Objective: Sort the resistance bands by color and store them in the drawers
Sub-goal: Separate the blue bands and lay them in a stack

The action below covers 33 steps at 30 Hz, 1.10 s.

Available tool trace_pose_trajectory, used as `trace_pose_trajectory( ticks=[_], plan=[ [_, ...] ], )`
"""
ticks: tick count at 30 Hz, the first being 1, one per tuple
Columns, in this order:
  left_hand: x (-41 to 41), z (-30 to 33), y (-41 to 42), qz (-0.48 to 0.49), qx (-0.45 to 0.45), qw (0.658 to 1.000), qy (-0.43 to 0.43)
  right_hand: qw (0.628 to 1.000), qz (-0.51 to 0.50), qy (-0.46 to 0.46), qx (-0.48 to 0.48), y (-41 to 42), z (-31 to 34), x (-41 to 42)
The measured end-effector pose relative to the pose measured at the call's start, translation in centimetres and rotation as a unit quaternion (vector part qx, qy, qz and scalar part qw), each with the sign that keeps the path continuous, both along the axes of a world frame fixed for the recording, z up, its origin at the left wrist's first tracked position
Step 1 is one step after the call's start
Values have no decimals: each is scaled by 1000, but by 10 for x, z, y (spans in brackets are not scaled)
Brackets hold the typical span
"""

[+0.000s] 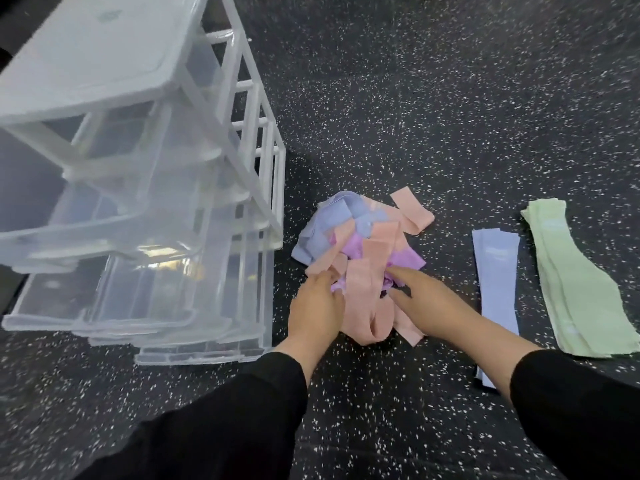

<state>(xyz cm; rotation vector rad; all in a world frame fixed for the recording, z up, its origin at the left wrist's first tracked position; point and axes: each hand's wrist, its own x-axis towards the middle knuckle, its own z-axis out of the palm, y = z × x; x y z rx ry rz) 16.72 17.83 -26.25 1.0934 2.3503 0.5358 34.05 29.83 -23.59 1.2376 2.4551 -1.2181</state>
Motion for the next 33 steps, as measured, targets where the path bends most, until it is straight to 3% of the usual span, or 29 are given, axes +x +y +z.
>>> trace_pose_trajectory(
  ticks=[6, 10, 16, 21, 23, 28, 33],
  plan=[
    [0, -5, 53, 114, 46, 992, -19, 999, -30, 10, -34, 17, -10, -10],
    [-19, -9, 98, 205, -5, 979, -15, 996, -64, 41, -56, 26, -10, -11],
    [-53, -18, 138, 158, -115, 981, 15, 994, -73, 59, -62, 30, -16, -3],
    [-60, -28, 139, 134, -164, 976, -45, 993, -78, 57, -65, 32, -23, 4],
    [-59, -30, 134, 168, -138, 974, -56, 992, -89, 60, -66, 34, -24, 4],
    [-53, -7, 124, 178, 30, 983, 43, 988, -115, 77, -66, 42, -17, 0],
    [-36, 37, 120, 186, 182, 965, -45, 982, -148, 105, -54, 46, 1, -4]
  ],
)
